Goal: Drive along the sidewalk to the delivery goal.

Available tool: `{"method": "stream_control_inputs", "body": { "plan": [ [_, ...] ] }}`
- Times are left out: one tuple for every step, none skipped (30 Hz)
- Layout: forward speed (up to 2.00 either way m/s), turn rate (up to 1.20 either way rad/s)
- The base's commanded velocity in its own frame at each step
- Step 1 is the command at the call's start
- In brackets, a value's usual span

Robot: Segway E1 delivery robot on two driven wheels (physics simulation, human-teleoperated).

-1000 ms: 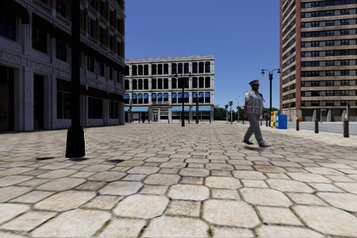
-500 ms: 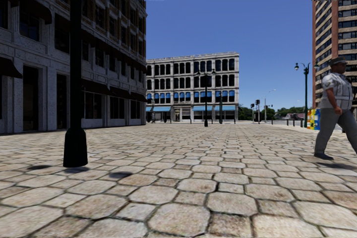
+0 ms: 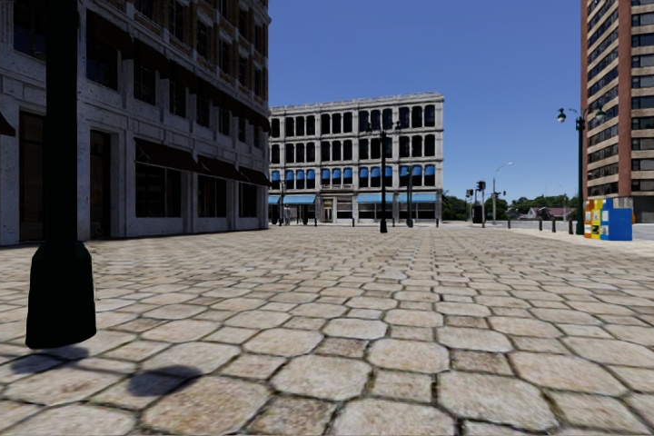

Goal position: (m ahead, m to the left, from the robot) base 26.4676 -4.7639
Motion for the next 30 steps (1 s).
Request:
{"method": "stream_control_inputs", "body": {
  "plan": [
    [2.0, 0.0],
    [2.0, 0.0],
    [2.0, 0.0],
    [2.0, 0.0],
    [2.0, 0.0],
    [2.0, 0.0],
    [2.0, 0.0],
    [2.0, 0.0],
    [2.0, 0.0],
    [2.0, 0.0],
    [2.0, 0.0],
    [2.0, 0.0],
    [2.0, 0.0],
    [2.0, 0.0],
    [2.0, 0.0],
    [2.0, 0.0],
    [2.0, 0.0],
    [2.0, 0.0],
    [2.0, 0.0],
    [2.0, 0.0],
    [2.0, 0.0],
    [2.0, 0.0],
    [2.0, 0.0],
    [2.0, 0.0],
    [2.0, 0.0],
    [2.0, 0.0],
    [2.0, 0.0],
    [2.0, 0.0],
    [2.0, 0.0],
    [2.0, 0.0]
  ]
}}
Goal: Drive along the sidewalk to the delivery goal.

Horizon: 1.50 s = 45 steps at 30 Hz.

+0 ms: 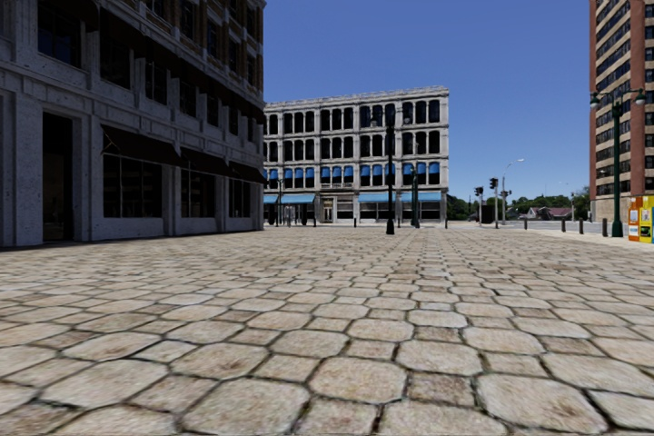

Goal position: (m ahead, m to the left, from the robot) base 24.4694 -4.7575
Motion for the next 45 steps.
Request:
{"method": "stream_control_inputs", "body": {
  "plan": [
    [2.0, 0.0],
    [2.0, 0.0],
    [2.0, 0.0],
    [2.0, 0.0],
    [2.0, 0.0],
    [2.0, 0.0],
    [2.0, 0.0],
    [2.0, 0.0],
    [2.0, 0.0],
    [2.0, 0.0],
    [2.0, 0.0],
    [2.0, 0.0],
    [2.0, 0.0],
    [2.0, 0.0],
    [2.0, 0.0],
    [2.0, 0.0],
    [2.0, 0.0],
    [2.0, 0.0],
    [2.0, 0.0],
    [2.0, 0.0],
    [2.0, 0.0],
    [2.0, 0.0],
    [2.0, 0.0],
    [2.0, 0.0],
    [2.0, 0.0],
    [2.0, 0.0],
    [2.0, 0.0],
    [2.0, 0.0],
    [2.0, 0.0],
    [2.0, 0.0],
    [2.0, 0.0],
    [2.0, 0.0],
    [2.0, 0.0],
    [2.0, 0.0],
    [2.0, 0.0],
    [2.0, 0.0],
    [2.0, 0.0],
    [2.0, 0.0],
    [2.0, 0.0],
    [2.0, 0.0],
    [2.0, 0.0],
    [2.0, 0.0],
    [2.0, 0.0],
    [2.0, 0.0],
    [2.0, 0.0]
  ]
}}
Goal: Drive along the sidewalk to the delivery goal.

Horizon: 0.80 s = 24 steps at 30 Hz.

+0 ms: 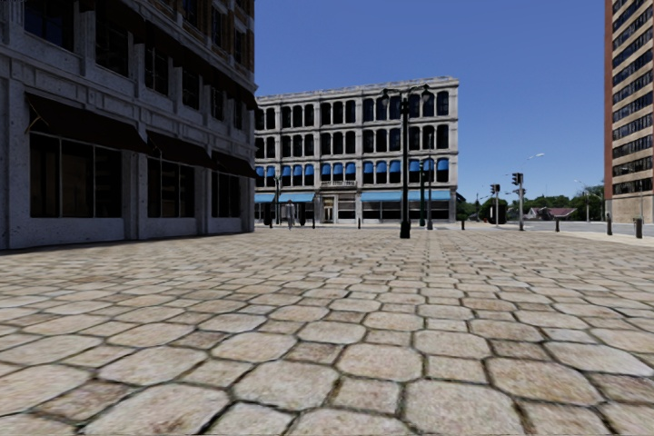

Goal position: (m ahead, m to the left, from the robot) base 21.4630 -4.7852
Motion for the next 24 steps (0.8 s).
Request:
{"method": "stream_control_inputs", "body": {
  "plan": [
    [2.0, 0.0],
    [2.0, 0.0],
    [2.0, 0.0],
    [2.0, 0.0],
    [2.0, 0.0],
    [2.0, 0.0],
    [2.0, 0.0],
    [2.0, 0.0],
    [2.0, 0.0],
    [2.0, 0.0],
    [2.0, 0.0],
    [2.0, 0.0],
    [2.0, 0.0],
    [2.0, 0.0],
    [2.0, 0.0],
    [2.0, -0.04],
    [2.0, -0.2],
    [2.0, -0.4],
    [2.0, -0.4],
    [2.0, -0.53],
    [2.0, -0.59],
    [2.0, -0.6],
    [2.0, -0.59],
    [2.0, -0.11]
  ]
}}
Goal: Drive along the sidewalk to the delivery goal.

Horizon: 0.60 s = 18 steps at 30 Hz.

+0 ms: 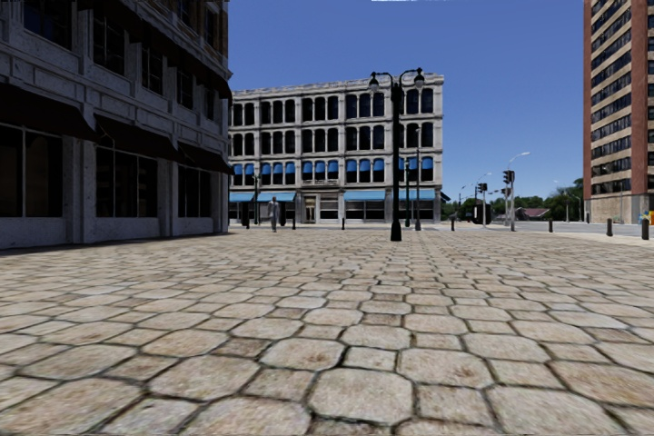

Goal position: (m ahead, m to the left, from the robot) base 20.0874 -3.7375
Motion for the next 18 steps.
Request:
{"method": "stream_control_inputs", "body": {
  "plan": [
    [2.0, -0.02],
    [2.0, 0.0],
    [2.0, 0.0],
    [2.0, 0.0],
    [2.0, 0.0],
    [2.0, 0.0],
    [2.0, 0.0],
    [2.0, 0.0],
    [2.0, 0.0],
    [2.0, 0.0],
    [2.0, 0.0],
    [2.0, 0.0],
    [2.0, 0.0],
    [2.0, 0.0],
    [2.0, 0.0],
    [2.0, 0.0],
    [2.0, 0.0],
    [2.0, 0.0]
  ]
}}
